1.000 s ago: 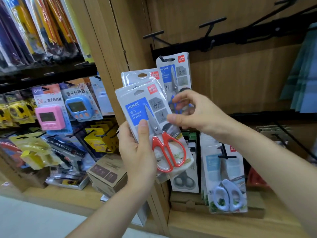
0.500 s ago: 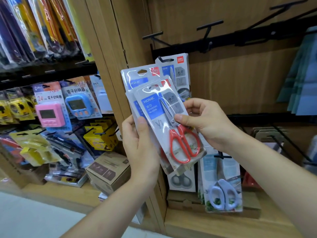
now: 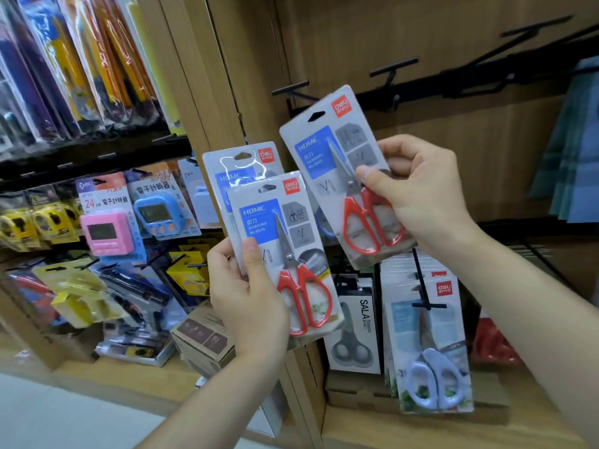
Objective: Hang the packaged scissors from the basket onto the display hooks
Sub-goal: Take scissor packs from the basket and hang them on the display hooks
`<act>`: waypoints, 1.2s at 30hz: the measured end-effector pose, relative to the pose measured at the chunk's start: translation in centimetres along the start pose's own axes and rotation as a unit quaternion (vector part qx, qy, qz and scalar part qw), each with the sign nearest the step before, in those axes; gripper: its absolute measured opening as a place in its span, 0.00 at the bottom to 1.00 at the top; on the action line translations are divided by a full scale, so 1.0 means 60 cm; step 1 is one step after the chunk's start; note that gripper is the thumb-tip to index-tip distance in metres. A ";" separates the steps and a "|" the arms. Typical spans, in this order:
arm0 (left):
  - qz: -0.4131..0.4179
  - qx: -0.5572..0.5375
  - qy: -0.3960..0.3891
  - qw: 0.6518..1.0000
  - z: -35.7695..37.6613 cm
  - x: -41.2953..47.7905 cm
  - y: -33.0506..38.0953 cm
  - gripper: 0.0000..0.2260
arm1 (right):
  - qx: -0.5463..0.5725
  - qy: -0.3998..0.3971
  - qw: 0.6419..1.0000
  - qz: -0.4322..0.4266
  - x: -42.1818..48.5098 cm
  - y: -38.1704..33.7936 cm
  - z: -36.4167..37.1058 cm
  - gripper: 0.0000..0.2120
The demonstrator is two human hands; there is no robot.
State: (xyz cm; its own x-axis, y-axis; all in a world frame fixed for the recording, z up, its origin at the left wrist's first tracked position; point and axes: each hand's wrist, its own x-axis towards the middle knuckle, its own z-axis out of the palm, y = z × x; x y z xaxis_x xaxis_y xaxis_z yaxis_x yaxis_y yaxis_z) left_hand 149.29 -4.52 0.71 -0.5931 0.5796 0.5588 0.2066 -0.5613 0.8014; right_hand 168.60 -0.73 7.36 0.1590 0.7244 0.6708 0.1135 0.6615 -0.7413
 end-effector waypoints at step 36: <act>0.018 0.001 0.013 1.000 -0.009 0.012 -0.009 0.03 | 0.017 -0.023 0.995 0.097 0.001 -0.022 0.029 0.10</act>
State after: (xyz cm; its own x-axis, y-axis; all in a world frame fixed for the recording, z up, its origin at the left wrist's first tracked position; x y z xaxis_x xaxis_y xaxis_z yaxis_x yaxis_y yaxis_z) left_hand 148.33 -4.11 0.57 -0.6050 0.5436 0.5818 0.2298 -0.5803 0.7813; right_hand 166.78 -1.25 8.42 0.1295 0.8465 0.5165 0.0522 0.5143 -0.8560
